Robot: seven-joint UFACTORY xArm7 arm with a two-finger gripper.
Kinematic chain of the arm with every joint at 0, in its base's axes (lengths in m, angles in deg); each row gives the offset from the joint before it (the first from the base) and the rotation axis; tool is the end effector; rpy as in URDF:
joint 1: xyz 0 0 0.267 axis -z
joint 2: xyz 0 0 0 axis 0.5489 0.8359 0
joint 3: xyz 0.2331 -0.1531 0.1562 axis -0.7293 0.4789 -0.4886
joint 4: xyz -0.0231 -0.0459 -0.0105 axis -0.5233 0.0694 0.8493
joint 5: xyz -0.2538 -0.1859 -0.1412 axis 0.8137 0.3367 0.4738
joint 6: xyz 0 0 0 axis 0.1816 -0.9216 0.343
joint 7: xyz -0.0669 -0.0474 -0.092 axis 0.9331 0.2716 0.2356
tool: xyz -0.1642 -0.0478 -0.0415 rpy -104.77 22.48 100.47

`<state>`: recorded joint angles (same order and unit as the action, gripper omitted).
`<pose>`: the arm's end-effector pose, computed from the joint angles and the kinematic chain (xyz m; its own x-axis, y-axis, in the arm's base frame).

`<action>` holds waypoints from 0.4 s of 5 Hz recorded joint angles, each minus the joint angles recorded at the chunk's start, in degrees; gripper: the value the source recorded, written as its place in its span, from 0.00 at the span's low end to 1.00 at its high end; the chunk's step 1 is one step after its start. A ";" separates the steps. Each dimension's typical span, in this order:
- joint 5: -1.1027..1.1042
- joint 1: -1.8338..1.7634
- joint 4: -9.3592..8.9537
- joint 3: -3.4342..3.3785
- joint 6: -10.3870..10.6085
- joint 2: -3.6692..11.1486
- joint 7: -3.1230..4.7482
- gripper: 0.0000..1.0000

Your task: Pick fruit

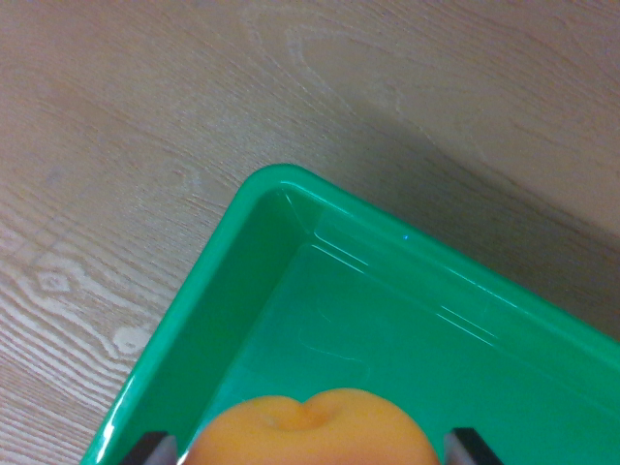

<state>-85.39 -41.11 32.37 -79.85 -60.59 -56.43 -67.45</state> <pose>0.4864 0.1067 0.3061 0.8639 0.5033 0.0203 0.5037 -0.8624 -0.0509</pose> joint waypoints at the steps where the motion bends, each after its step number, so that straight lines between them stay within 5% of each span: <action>1: 0.01 0.02 0.75 0.00 -1.28 -0.53 -0.06 1.00; 2: 0.01 0.02 0.75 0.00 -1.28 -0.53 -0.06 1.00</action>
<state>-85.38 -41.09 33.12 -79.85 -61.87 -56.96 -67.51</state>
